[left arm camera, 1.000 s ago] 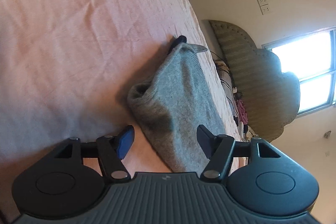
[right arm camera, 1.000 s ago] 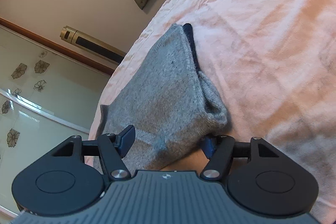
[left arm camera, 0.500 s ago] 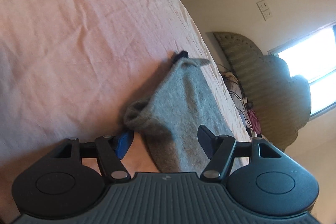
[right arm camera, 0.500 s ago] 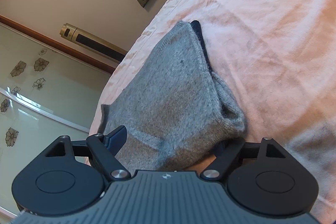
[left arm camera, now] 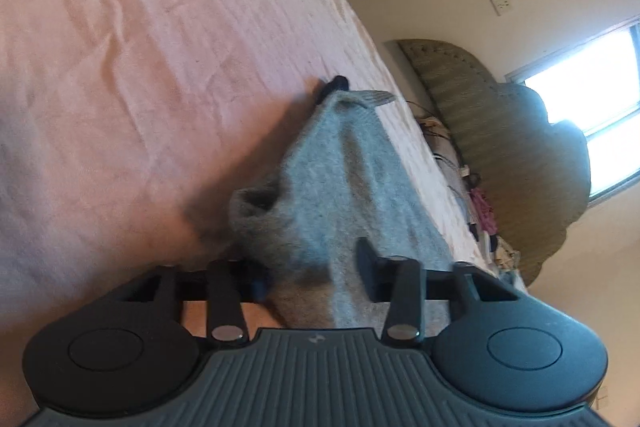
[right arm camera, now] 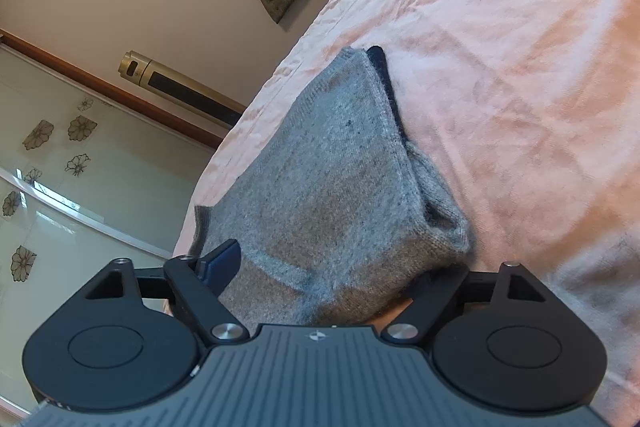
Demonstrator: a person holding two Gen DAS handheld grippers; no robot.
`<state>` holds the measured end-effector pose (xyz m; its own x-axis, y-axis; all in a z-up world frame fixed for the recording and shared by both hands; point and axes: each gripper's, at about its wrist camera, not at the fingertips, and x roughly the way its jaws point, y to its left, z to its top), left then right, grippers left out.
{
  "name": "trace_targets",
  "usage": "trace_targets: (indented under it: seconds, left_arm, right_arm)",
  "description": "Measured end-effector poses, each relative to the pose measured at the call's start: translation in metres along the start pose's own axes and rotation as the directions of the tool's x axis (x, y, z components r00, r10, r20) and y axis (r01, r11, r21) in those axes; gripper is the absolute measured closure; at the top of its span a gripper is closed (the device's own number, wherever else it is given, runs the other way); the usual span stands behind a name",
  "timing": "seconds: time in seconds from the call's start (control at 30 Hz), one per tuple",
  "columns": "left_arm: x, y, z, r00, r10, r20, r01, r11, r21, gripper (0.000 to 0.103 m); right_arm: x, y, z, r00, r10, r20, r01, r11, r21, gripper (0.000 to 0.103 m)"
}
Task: Fold small clothes
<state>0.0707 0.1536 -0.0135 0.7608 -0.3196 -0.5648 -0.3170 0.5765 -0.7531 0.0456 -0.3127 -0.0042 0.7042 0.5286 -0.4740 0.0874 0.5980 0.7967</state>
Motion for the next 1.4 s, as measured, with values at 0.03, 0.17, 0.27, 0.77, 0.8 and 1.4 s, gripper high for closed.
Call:
trace_targets:
  seconds: [0.03,0.17,0.27,0.77,0.8,1.4]
  left_arm:
    - [0.003,0.003,0.001,1.000,0.026,-0.013,-0.025,1.000,0.007,0.097]
    - [-0.004,-0.005,0.002,0.999,0.041,0.006,-0.041,0.995,0.091,0.098]
    - [-0.029,-0.015,0.001,1.000,-0.020,0.019,0.017,0.989,0.145,0.099]
    - [-0.112,0.063,-0.023,0.994,-0.045,-0.103,0.053,0.996,0.072,0.082]
    - [-0.106,0.056,-0.025,0.993,-0.052,-0.103,0.059,0.996,0.066,0.054]
    - [-0.052,0.009,-0.029,0.997,-0.034,0.070,0.022,0.986,0.163,0.099]
  right_arm:
    - [0.004,-0.002,0.000,1.000,-0.002,-0.023,0.002,1.000,0.006,0.071]
    - [0.003,-0.009,-0.006,1.000,0.009,-0.008,-0.009,1.000,-0.009,0.090]
    - [-0.017,-0.004,-0.012,0.996,0.089,0.021,-0.089,0.996,-0.027,0.090]
    - [-0.105,-0.059,-0.031,0.997,0.071,0.014,-0.072,0.993,0.096,0.054]
    - [-0.097,-0.054,-0.025,0.997,0.077,0.031,-0.080,0.992,0.098,0.042]
    - [-0.004,-0.014,-0.011,0.995,0.035,0.092,-0.040,0.998,0.051,0.091]
